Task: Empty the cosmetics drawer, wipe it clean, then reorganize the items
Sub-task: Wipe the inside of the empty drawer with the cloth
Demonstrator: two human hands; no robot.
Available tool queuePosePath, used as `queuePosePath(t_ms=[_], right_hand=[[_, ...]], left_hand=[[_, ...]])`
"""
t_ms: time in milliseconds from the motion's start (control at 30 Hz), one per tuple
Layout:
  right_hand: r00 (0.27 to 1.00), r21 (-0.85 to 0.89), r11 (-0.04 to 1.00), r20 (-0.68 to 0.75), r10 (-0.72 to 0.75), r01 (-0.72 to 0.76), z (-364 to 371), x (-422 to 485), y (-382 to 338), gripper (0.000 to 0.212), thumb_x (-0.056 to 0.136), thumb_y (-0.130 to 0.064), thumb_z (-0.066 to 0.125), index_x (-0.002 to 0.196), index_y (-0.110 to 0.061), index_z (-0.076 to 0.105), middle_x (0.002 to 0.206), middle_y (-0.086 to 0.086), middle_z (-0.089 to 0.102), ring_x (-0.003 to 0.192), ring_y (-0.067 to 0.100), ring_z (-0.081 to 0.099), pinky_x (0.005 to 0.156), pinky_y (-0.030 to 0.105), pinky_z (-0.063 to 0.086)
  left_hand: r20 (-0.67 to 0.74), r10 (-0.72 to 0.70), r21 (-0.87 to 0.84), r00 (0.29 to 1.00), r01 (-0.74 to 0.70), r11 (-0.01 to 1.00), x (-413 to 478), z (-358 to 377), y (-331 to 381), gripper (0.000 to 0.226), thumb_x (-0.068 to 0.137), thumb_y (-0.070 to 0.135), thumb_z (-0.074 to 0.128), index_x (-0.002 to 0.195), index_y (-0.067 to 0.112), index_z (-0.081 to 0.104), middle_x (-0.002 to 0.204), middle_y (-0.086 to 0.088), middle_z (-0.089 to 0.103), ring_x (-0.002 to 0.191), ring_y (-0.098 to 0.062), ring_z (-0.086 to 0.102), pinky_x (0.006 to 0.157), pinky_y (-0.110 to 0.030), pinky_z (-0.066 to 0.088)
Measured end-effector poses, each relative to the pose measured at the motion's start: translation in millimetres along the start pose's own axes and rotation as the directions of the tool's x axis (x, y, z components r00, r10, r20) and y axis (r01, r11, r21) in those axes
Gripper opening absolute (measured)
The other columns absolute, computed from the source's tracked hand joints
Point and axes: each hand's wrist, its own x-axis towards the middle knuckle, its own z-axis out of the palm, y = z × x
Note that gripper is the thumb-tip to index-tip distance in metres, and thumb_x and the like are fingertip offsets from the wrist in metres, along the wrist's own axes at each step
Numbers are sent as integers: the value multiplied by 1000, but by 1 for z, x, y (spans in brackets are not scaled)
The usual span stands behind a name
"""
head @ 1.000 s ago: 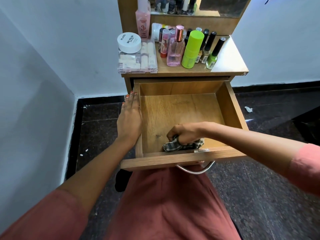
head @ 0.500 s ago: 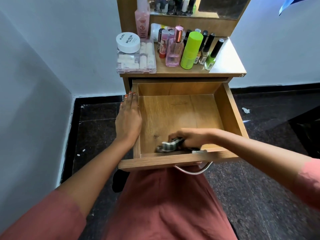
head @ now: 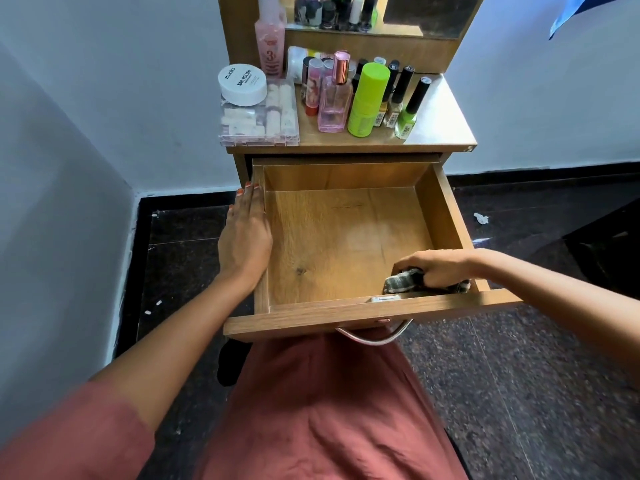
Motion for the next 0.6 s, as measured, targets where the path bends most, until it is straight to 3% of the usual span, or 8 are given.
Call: queuePosePath(t_ms=[100, 167, 233, 333, 400, 500, 600], right_hand=[[992, 85, 989, -63, -113, 118, 4, -1, -15, 38, 80, 11, 43, 108, -12, 56, 96, 2, 62, 85, 16, 58, 72, 25, 44], [977, 112, 973, -85, -193, 202, 7, 5, -34, 36, 82, 9, 46, 108, -13, 58, 90, -3, 60, 76, 9, 54, 65, 18, 41], [954, 105, 951, -105, -280, 291, 12, 18, -56, 34, 82, 7, 50, 112, -6, 59, 95, 1, 62, 82, 14, 57, 68, 16, 43], [882, 69, 885, -149, -447, 460, 22, 36, -90, 36, 79, 10, 48, 112, 1, 61, 112, 17, 64, 102, 30, 60, 90, 38, 48], [838, 12, 848, -164, -521, 530, 26, 45, -104, 44, 77, 16, 43, 114, 1, 62, 124, 19, 57, 116, 28, 52, 103, 27, 36], [790, -19, 801, -152, -594, 598, 25, 46, -104, 50, 68, 20, 39, 107, 2, 66, 127, 23, 53, 119, 28, 48, 92, 5, 28], [790, 23, 797, -147, -595, 604, 17, 40, -79, 51, 63, 28, 40, 99, 6, 68, 124, 22, 52, 113, 21, 48, 88, -5, 31]], left_hand=[[25, -24, -15, 999, 25, 1000, 0, 1, 4, 47, 101, 21, 24, 146, 8, 18, 156, -9, 14, 144, -22, 13, 119, -35, 17], [32, -23, -23, 999, 24, 999, -2, 2, 6, 48, 101, 23, 23, 146, 8, 17, 156, -9, 12, 145, -21, 12, 119, -34, 15], [33, -16, -23, 999, 17, 1000, -3, 2, 6, 48, 101, 23, 22, 146, 8, 16, 156, -9, 12, 145, -20, 10, 120, -34, 13], [14, -6, -24, 1000, 6, 1000, -4, 1, 6, 47, 101, 22, 24, 146, 8, 18, 156, -9, 13, 145, -21, 12, 119, -34, 13], [-2, -9, -24, 1000, 9, 1000, -5, 2, 6, 47, 101, 20, 25, 146, 8, 19, 156, -10, 14, 145, -22, 13, 119, -34, 14], [-29, -5, -11, 1000, 5, 1000, -5, 4, 6, 47, 100, 18, 26, 145, 6, 21, 155, -11, 17, 144, -23, 14, 118, -33, 14], [-29, -6, -4, 1000, 6, 1000, -6, 6, 6, 47, 100, 17, 25, 145, 6, 21, 155, -11, 17, 145, -22, 14, 118, -33, 12]])
